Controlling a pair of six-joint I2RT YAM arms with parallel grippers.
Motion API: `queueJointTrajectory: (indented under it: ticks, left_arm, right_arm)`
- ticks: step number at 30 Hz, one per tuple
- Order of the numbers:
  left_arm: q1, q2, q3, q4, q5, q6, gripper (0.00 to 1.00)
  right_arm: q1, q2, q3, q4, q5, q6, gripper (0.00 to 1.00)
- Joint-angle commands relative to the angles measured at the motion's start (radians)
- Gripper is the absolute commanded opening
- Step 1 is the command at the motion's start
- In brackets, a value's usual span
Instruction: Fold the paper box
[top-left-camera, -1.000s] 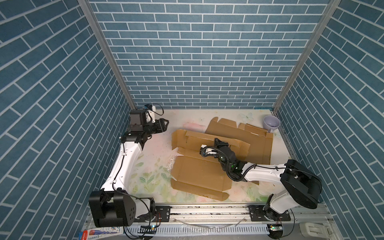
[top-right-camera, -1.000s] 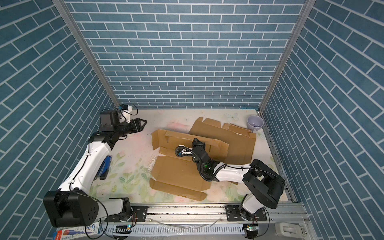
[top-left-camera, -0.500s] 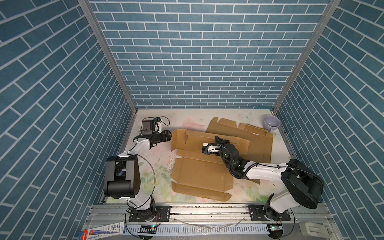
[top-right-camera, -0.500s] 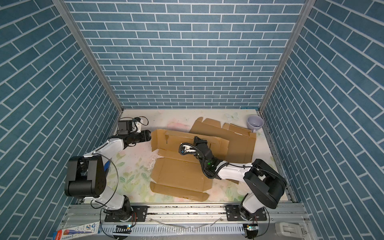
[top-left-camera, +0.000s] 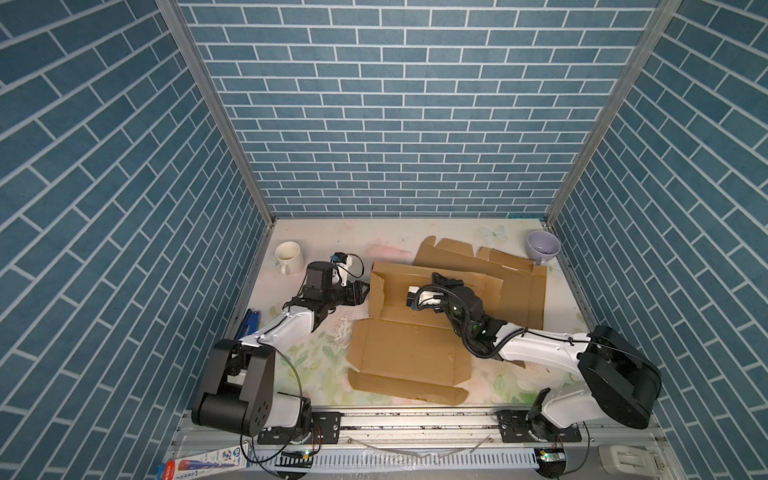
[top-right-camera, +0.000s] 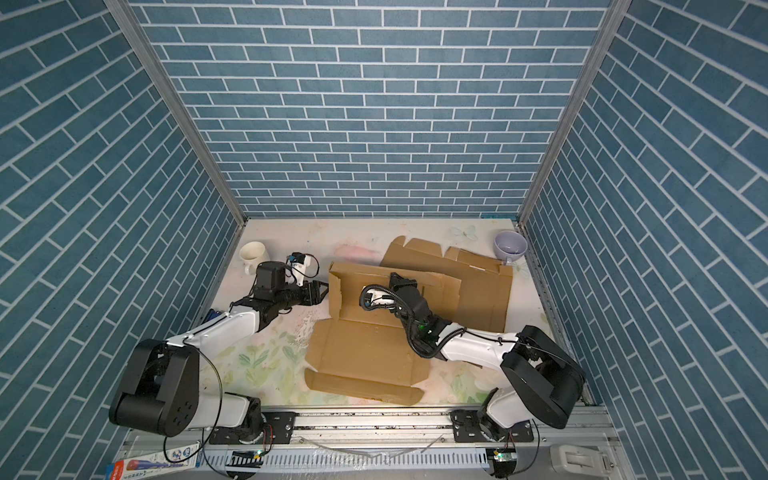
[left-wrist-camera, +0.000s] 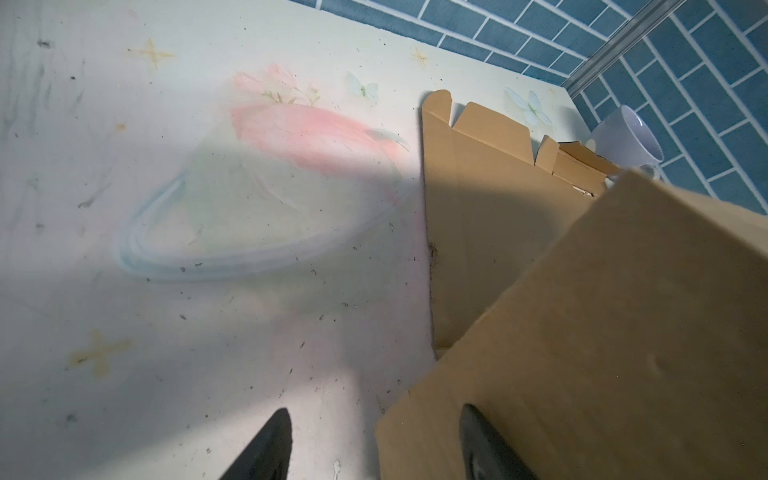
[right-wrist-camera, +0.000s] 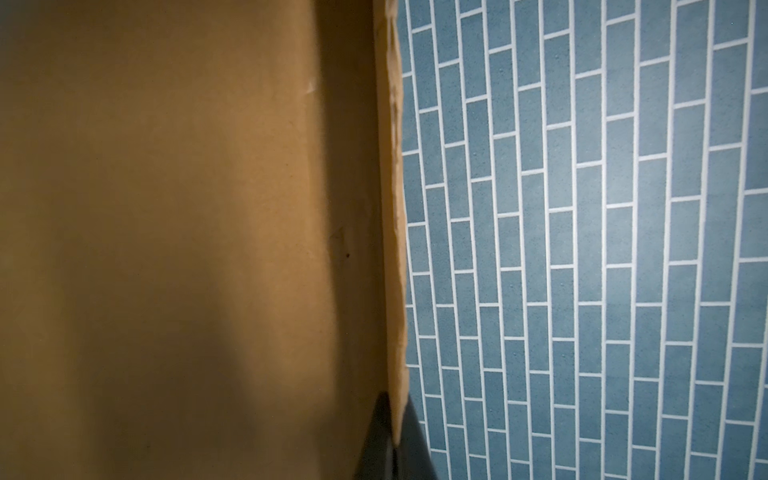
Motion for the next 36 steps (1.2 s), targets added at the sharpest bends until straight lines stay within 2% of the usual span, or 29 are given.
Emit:
queueJointTrajectory:
  ticks: [1,5,12,17,20,28,36]
  left_arm:
    - [-0.035,-0.024,-0.027,0.051,-0.041,-0.035,0.66]
    - [-0.062,-0.035,-0.036,0.028,-0.020,-0.032,0.67]
    - [-0.075,-0.123,-0.027,-0.148,-0.016,0.015,0.68]
    - [-0.077,-0.083,0.045,-0.308,0.045,0.051,0.68]
    - [-0.076,-0.056,0.079,-0.329,0.059,0.074,0.67]
    - [-0.083,-0.021,0.073,-0.131,0.055,0.090,0.67]
    - [-0.117,-0.009,-0.023,0.106,-0.097,0.156,0.68]
  right_arm:
    - [0.008,-0.015,-0.006,-0.012,0.000,0.032,0.00]
    - [0.010,-0.013,0.000,-0.036,0.002,0.034,0.00]
    - [0.010,-0.020,0.005,-0.061,-0.002,0.034,0.00]
    - [0.011,-0.016,0.006,-0.067,-0.006,0.035,0.00]
    - [0.010,-0.012,0.007,-0.070,-0.007,0.036,0.00]
    - [0.013,-0.011,0.017,-0.090,-0.017,0.049,0.00]
    - [0.020,-0.014,0.021,-0.113,-0.023,0.068,0.00]
